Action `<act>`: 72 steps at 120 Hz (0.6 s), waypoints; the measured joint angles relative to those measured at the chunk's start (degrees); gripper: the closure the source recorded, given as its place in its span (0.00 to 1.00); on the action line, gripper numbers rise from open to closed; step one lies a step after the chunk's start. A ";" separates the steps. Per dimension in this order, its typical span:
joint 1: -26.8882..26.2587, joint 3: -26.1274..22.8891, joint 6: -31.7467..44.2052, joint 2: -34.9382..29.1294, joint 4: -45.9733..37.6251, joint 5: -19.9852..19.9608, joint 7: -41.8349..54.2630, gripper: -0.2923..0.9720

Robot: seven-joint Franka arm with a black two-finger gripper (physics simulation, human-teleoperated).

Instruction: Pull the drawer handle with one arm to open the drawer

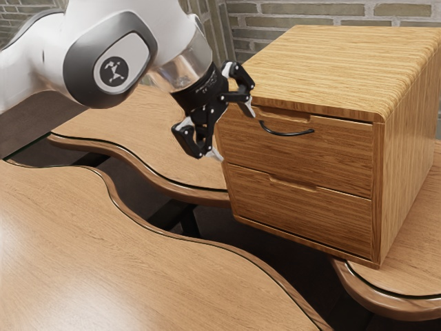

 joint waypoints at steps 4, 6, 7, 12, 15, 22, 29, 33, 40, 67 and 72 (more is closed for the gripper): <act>-0.61 0.06 0.22 -0.08 0.13 0.08 -1.23 0.23; -0.81 0.10 0.32 -0.08 0.18 0.10 -1.82 0.23; -0.90 0.12 0.37 -0.07 0.20 0.11 -2.12 0.23; -1.10 0.18 0.60 -0.07 0.27 0.15 -3.52 0.23; -1.06 0.19 0.71 -0.06 0.29 0.18 -4.31 0.23; -0.62 0.20 0.94 -0.03 0.31 0.25 -6.04 0.23; 0.03 0.13 1.10 -0.01 0.32 0.32 -7.62 0.23; 0.35 0.06 1.18 0.01 0.26 0.37 -8.45 0.23; 0.62 0.00 1.29 0.26 0.20 0.39 -9.79 0.23; 0.57 -0.18 2.95 2.66 0.10 0.74 -13.83 0.23; 0.47 -0.19 3.57 3.11 0.02 0.88 -14.41 0.23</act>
